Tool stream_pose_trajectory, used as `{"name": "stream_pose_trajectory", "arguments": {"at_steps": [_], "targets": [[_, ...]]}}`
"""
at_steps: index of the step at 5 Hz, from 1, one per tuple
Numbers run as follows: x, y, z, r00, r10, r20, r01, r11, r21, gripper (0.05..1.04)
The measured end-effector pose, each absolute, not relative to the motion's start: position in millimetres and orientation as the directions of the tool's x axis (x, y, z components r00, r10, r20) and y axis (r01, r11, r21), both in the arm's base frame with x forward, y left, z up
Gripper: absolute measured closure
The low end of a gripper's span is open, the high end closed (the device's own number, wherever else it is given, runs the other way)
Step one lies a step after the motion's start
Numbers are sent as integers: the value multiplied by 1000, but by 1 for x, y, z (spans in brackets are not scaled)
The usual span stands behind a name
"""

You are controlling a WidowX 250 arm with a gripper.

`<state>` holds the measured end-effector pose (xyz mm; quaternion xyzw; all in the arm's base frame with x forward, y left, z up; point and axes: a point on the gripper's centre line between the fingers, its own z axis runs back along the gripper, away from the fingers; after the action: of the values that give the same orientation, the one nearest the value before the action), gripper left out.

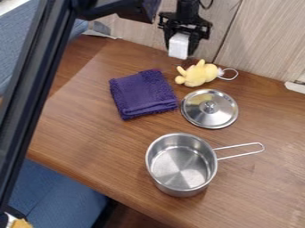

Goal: Placing the white bottle at the cetre of the table

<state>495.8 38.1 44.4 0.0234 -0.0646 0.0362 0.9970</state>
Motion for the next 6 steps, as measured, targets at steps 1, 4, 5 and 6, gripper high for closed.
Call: {"name": "stream_pose_trajectory", "arguments": {"at_steps": [1,4,5,6], "targets": [[486,49,95,964,118,238,-129,991,29,400],[378,77,120,955,166,244,-173,985,8,400],[350,72,109,964,119,239,-121,993,-7,400],[331,63,97,970,47,240,-41,999,-29,401]]}}
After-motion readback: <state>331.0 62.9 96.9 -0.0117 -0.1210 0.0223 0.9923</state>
